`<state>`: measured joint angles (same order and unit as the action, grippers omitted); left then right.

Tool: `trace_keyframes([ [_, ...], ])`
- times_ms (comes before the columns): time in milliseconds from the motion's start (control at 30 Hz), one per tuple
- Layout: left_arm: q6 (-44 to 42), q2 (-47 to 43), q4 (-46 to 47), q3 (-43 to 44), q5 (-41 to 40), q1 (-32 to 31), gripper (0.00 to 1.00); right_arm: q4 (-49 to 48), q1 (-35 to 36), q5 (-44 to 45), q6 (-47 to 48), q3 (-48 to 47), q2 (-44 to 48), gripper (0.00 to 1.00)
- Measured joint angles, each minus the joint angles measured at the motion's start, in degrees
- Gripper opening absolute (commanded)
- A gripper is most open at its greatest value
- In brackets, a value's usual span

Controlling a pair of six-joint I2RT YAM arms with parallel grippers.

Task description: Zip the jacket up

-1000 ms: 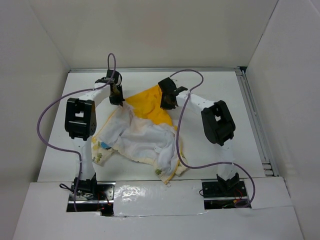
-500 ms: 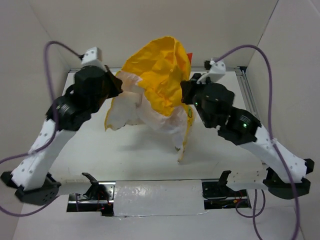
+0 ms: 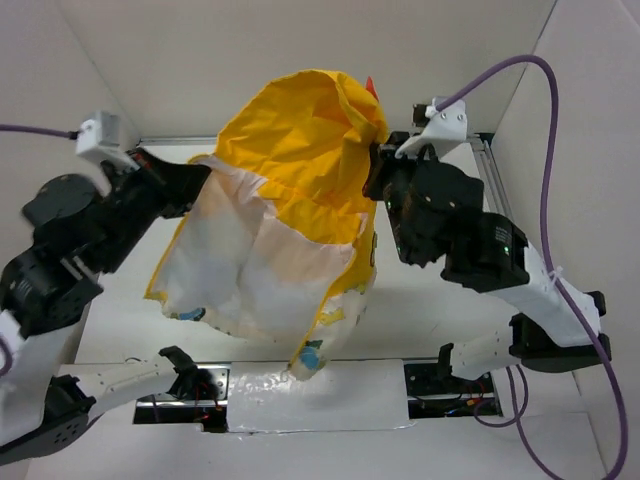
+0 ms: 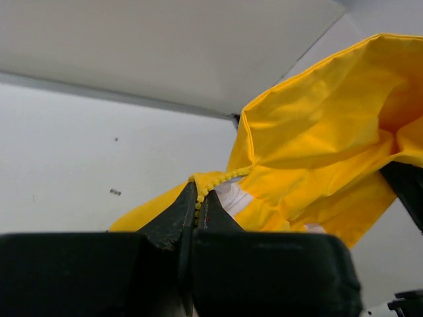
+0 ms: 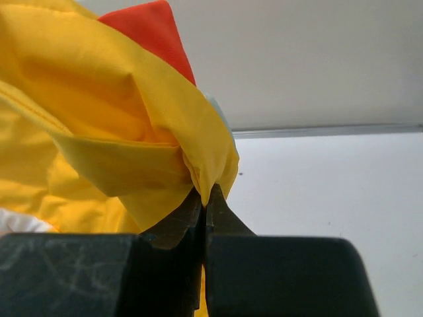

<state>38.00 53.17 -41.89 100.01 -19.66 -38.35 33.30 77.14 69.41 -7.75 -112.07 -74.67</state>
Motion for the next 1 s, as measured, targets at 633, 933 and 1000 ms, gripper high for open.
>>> trace_keyframes([
  [633, 17.0, 77.4, -20.0, 28.2, 3.3, 5.0, 0.99, 7.0, -55.4, -48.1, -18.8, 2.3, -40.4, 1.0],
  [933, 11.8, 49.4, -8.8, -6.8, 13.6, 16.1, 0.99, 1.6, -54.3, -54.5, -24.1, 31.4, -15.3, 1.0],
  [1000, 11.4, 40.8, -6.4, -15.2, 14.7, 18.6, 0.99, -0.6, -53.4, -56.0, -25.8, 40.9, -5.5, 1.0],
])
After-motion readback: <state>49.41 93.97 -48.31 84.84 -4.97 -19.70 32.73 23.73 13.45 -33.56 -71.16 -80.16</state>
